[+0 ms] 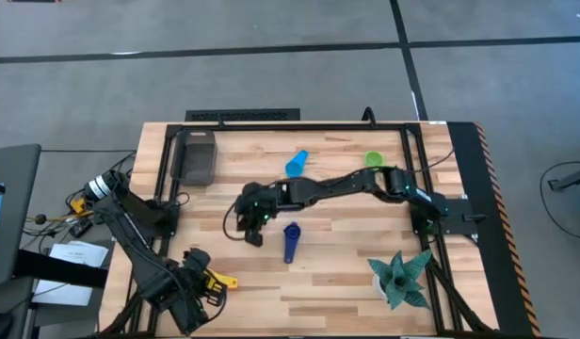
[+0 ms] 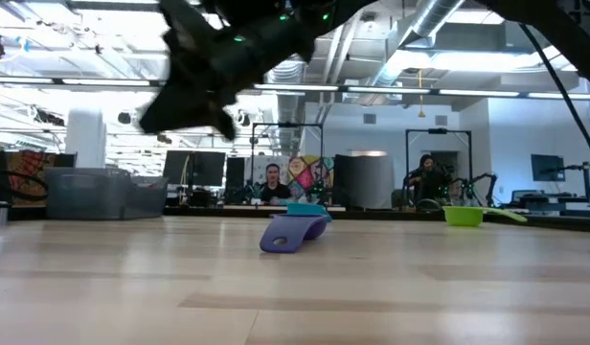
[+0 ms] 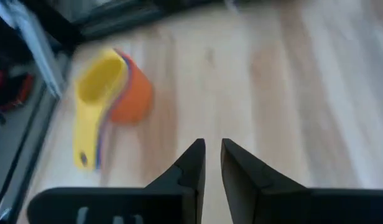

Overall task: Nest measuring cups in basket
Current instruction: Stack the yellow measuring cup on top of the blue measuring cup

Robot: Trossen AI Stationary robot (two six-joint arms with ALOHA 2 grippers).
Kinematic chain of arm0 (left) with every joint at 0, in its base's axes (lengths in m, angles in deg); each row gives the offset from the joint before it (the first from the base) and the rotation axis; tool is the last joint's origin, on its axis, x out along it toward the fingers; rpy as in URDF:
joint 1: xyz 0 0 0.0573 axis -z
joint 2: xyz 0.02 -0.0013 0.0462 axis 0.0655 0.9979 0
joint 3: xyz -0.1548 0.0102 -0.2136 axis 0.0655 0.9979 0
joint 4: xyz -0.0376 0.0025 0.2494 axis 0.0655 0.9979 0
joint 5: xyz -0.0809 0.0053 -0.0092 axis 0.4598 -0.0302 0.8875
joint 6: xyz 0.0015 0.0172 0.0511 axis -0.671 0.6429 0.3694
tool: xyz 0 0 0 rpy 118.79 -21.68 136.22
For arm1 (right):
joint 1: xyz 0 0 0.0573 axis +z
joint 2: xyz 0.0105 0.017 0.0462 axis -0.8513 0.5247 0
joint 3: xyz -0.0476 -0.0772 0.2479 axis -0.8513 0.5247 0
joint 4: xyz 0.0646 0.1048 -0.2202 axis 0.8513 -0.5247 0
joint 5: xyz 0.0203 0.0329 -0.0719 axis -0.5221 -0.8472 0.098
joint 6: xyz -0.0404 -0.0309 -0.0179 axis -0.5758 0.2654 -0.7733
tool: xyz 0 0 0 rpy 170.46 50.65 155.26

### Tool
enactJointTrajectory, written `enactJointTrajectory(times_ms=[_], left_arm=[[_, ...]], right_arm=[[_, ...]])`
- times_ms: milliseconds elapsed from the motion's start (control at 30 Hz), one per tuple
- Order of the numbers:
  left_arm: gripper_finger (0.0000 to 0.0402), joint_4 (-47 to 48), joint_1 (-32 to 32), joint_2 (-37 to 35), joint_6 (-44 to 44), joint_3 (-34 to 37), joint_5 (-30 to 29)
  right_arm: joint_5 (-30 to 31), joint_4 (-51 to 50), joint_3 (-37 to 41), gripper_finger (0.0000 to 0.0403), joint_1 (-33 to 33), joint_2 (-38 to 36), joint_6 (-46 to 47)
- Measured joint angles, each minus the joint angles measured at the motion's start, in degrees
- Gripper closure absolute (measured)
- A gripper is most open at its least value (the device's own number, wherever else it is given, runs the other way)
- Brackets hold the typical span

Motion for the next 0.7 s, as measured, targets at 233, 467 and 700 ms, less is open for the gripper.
enactJointTrajectory(times_ms=[233, 467, 700], left_arm=[[0.0401, -0.6, 2.0, 0.1, -0.5, 4.0, 4.5], [0.0401, -7.2, 2.3, 0.1, -0.3, 11.3, 4.7], [0.0401, -9.1, 1.3, 0.2, 0.8, 14.5, 3.5]], right_arm=[[0.0, -7.9, 0.0, 0.0327, -3.9, -7.1, -2.6], [1.7, -13.7, 0.0, 0.0327, -6.6, -14.4, -6.3], [3.1, -15.1, 0.0, 0.0327, -8.1, -18.1, -6.6]])
